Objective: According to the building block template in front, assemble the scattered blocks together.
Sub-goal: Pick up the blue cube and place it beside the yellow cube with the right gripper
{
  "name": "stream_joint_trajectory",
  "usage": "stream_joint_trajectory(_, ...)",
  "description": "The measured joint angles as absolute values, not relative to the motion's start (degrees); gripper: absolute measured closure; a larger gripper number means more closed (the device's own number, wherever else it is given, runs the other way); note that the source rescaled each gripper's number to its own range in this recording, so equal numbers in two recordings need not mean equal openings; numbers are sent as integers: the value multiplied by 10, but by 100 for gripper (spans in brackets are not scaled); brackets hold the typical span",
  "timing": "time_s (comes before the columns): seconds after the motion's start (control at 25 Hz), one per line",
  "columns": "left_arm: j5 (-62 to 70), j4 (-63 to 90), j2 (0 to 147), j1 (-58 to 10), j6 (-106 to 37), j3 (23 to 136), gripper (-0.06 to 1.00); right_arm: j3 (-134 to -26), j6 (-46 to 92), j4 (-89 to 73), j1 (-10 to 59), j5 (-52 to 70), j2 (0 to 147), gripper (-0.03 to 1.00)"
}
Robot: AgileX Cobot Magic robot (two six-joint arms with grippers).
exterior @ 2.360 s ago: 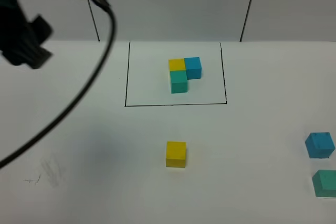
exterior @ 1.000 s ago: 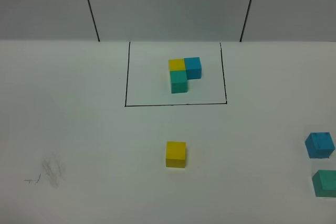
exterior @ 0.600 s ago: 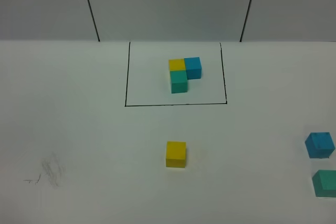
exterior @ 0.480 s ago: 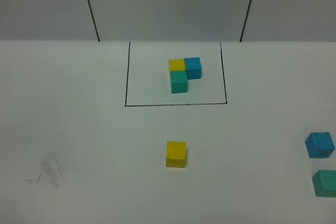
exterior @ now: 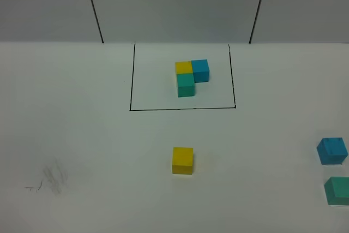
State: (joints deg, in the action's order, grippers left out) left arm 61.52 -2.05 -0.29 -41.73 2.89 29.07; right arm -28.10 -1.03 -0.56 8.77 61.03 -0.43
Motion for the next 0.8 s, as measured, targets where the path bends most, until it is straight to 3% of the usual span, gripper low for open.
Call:
stream_joint_trajectory(0.2, 613, -19, -3, -393, 29, 290, -2, -281, -10, -6, 88, 610, -4, 26)
stream_joint_trajectory(0.56, 612, -19, -3, -96, 25, 290, -2, -281, -10, -6, 88, 610, -4, 26)
stream_joint_trajectory(0.8, 612, -19, -3, -3, 25, 290, -2, -281, -10, -6, 88, 610, -4, 26)
